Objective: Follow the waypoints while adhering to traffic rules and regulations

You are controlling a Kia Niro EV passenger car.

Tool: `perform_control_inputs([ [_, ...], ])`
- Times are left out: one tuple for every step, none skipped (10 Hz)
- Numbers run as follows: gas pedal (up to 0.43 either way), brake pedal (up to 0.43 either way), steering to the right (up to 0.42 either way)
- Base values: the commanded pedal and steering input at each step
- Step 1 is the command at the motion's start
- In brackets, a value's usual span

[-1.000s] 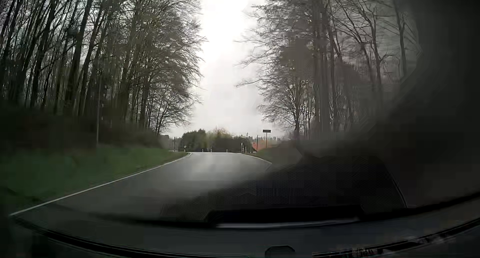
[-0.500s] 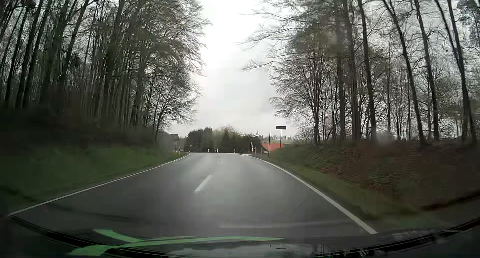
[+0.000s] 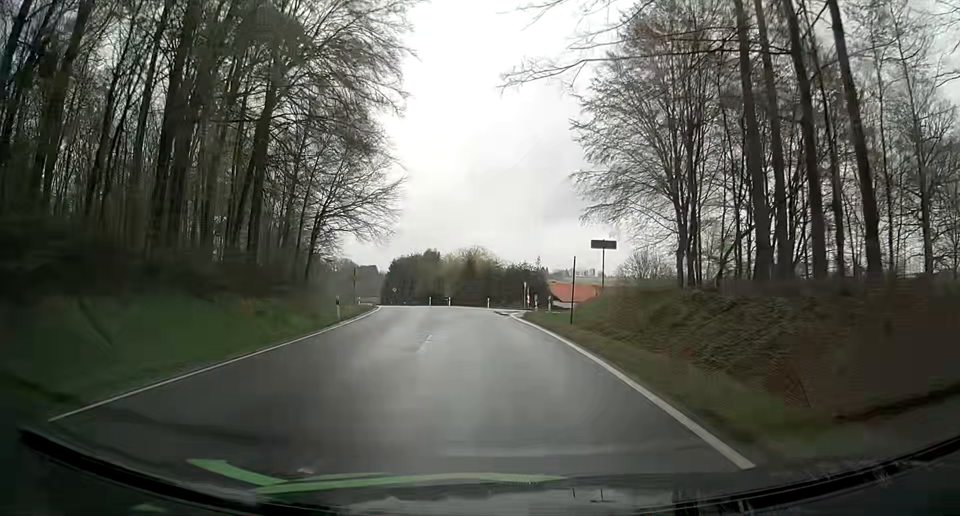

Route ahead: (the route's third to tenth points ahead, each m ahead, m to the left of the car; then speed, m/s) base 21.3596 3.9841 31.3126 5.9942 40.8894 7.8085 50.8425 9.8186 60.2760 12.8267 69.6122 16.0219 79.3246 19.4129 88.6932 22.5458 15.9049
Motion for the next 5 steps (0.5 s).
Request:
perform_control_inputs([
  [0.067,0.0,-0.025],
  [0.067,0.0,-0.025],
  [0.047,0.0,-0.025],
  [0.028,0.0,-0.025],
  [0.02,0.0,-0.025],
])
